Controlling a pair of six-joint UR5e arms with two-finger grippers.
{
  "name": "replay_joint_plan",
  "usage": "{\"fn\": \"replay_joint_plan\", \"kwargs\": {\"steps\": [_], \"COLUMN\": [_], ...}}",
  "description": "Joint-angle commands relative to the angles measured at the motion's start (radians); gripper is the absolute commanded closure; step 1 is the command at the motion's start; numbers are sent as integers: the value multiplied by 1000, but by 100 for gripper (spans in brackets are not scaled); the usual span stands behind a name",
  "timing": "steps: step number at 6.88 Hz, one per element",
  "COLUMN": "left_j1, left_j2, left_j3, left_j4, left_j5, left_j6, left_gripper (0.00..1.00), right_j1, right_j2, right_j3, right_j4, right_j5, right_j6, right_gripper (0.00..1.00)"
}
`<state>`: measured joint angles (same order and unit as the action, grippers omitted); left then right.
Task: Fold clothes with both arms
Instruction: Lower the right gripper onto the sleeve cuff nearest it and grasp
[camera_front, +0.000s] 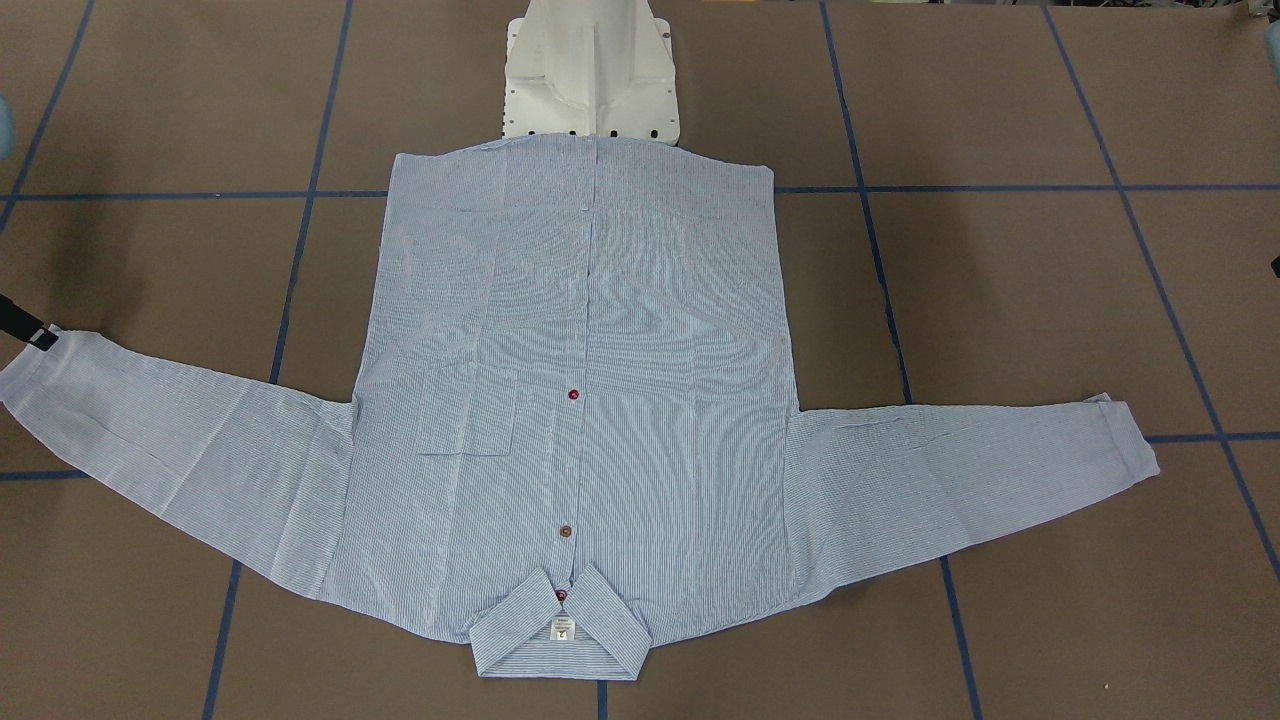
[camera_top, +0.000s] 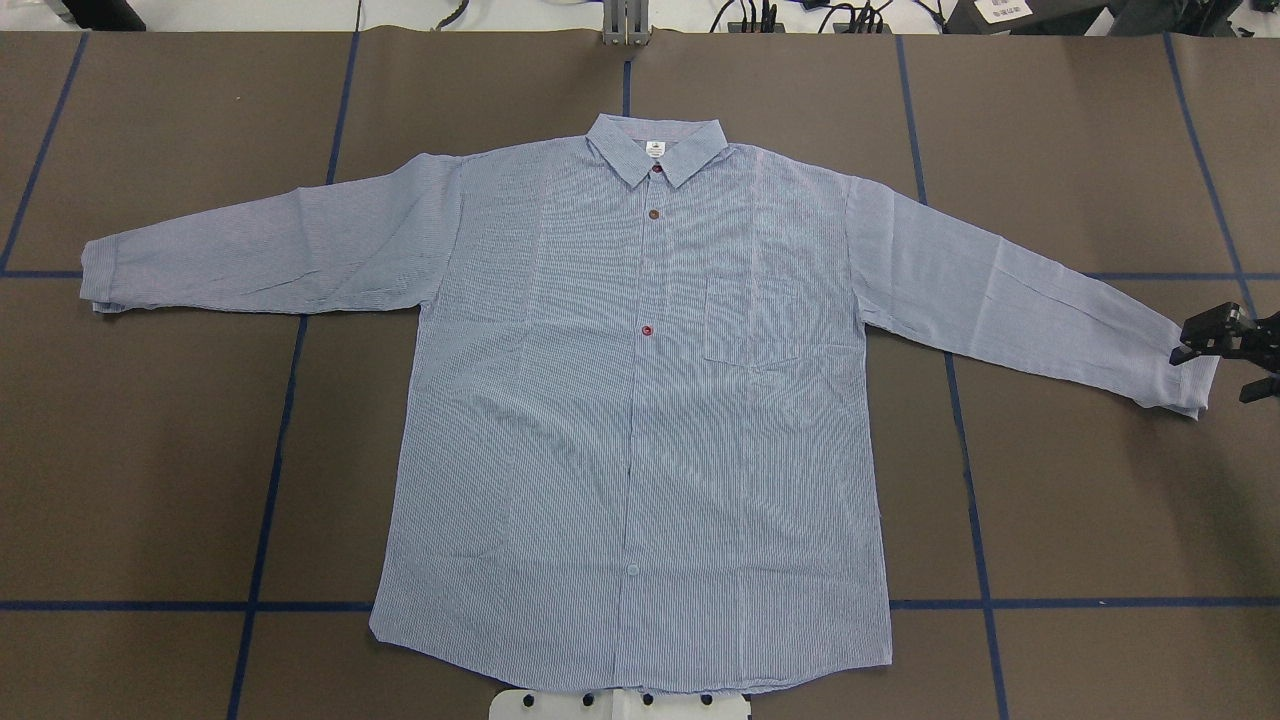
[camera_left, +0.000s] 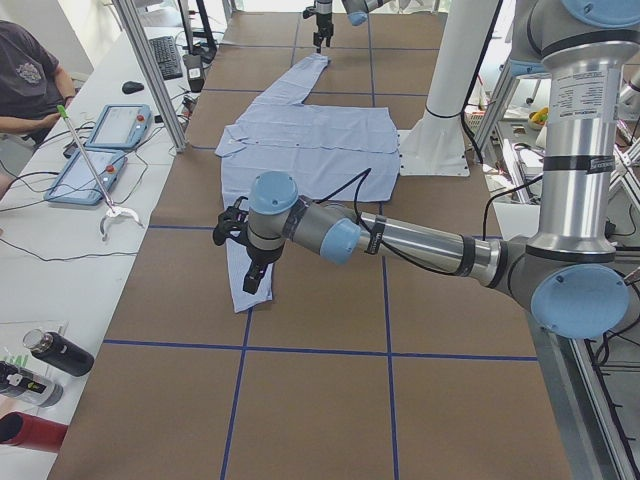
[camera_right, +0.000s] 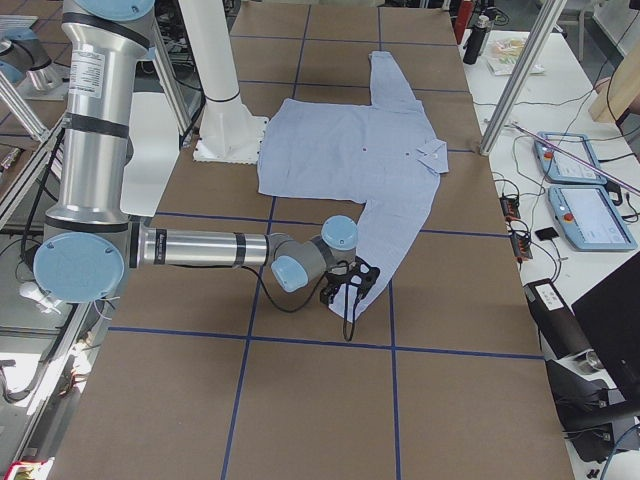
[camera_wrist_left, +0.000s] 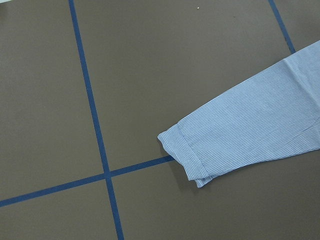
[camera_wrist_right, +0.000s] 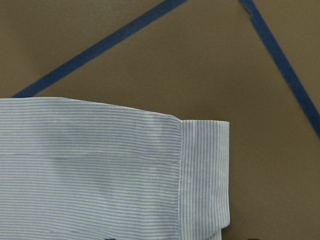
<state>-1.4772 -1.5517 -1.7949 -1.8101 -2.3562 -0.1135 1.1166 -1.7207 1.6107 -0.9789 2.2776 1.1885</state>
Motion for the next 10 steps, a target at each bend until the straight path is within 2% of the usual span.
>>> {"fn": "replay_joint_plan", "kwargs": {"steps": [1,2,5,7,9,10], "left_j1": [0,0,0,0,0,0], "left_j2": [1,1,1,1,1,1], "left_j3": [-3,-4,-6,-7,-7,-7], "left_j4": [0,0,0,0,0,0], "left_j5": [-2,-2,0,0,0,0], "left_j6": [0,0,0,2,2,2], "left_gripper": [0,0,0,0,0,0], "right_j1": [-4,-6,-30,-52,-52,-52], "right_j2": [0,7,12,15,16,16], "right_j3": [-18,-47,-54,-49,-54,-63], "right_j4": [0,0,-1,2,-3,-3], "right_j5": [-4,-3,0,-1,-4,-3], "right_j6": [2,2,5,49,62,63], "right_gripper": [9,10,13,28,29,33]}}
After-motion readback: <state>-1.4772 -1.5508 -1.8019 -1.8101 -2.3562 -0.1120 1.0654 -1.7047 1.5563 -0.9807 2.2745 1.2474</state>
